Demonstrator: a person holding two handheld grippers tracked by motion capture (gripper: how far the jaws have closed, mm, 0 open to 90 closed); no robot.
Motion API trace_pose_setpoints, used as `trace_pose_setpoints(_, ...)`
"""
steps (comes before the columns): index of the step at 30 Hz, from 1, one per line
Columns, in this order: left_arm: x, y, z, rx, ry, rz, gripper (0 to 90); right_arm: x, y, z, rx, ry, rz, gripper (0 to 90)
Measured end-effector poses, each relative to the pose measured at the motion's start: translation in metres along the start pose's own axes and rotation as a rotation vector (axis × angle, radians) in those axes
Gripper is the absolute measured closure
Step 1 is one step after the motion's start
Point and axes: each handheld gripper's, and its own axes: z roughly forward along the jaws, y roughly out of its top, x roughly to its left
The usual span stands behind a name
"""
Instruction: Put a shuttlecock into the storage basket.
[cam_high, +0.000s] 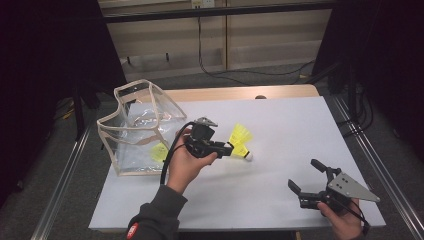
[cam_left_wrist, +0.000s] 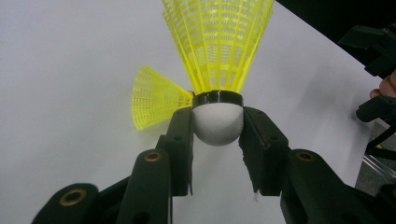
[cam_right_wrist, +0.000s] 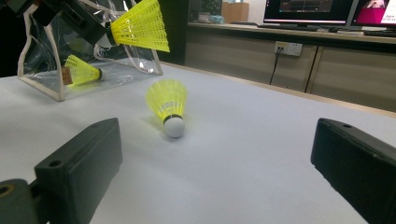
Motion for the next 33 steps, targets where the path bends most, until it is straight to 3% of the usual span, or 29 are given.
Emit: trace_pose_setpoints(33,0.009,0.013,-0.025,-0.006,0.042,-0.012,65.0,0.001,0.000,0.002,-0.001,0.007,0.006,1.9)
